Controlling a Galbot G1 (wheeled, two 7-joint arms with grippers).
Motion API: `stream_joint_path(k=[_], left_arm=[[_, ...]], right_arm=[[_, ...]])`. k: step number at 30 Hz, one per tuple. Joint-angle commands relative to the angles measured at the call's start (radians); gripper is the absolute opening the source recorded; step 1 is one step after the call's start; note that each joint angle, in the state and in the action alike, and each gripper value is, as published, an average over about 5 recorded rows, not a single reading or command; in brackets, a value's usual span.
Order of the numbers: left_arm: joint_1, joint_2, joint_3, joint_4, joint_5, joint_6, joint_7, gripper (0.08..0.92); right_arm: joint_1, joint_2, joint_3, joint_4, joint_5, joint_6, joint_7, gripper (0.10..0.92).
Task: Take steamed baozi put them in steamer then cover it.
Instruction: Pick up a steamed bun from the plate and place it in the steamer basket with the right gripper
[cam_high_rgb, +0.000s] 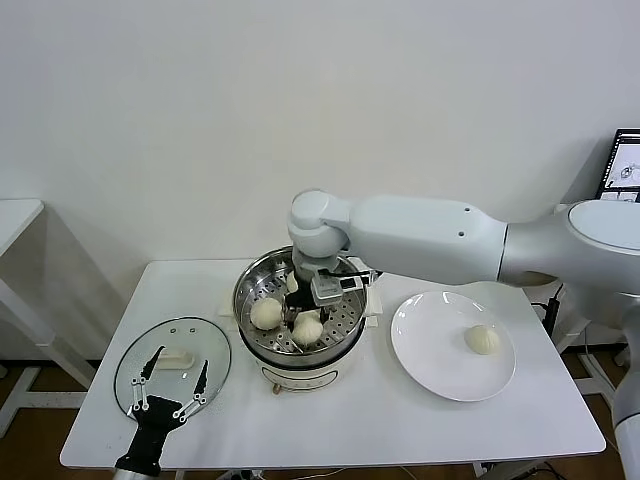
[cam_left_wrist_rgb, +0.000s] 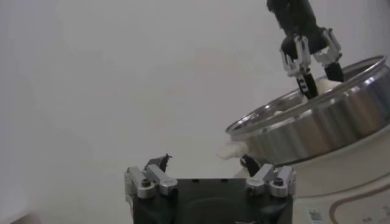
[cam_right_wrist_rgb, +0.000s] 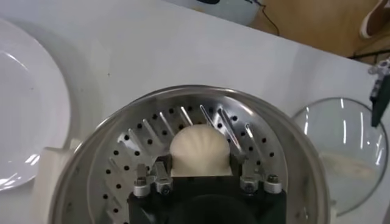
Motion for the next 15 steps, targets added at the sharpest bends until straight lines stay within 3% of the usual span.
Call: stream_joint_path(k=[1, 6, 15], left_arm=[[0.0, 0.0, -0.003, 0.001, 0.0, -0.002, 0.0, 0.823], [-0.001, -0.001, -0.002, 0.004, 0.0, -0.004, 0.001, 0.823], [-0.005, 0.0, -0.002, 0.01, 0.0, -0.007, 0.002, 0.823]], right_arm=[[-0.03, 0.021, 0.0, -0.003, -0.034, 0.03, -0.002, 0.661], [-0.029, 0.022, -0.003, -0.002, -0.032, 0.026, -0.005, 0.686], [-0.005, -0.007, 0.021, 0.006, -0.002, -0.012, -0.02, 0.819]])
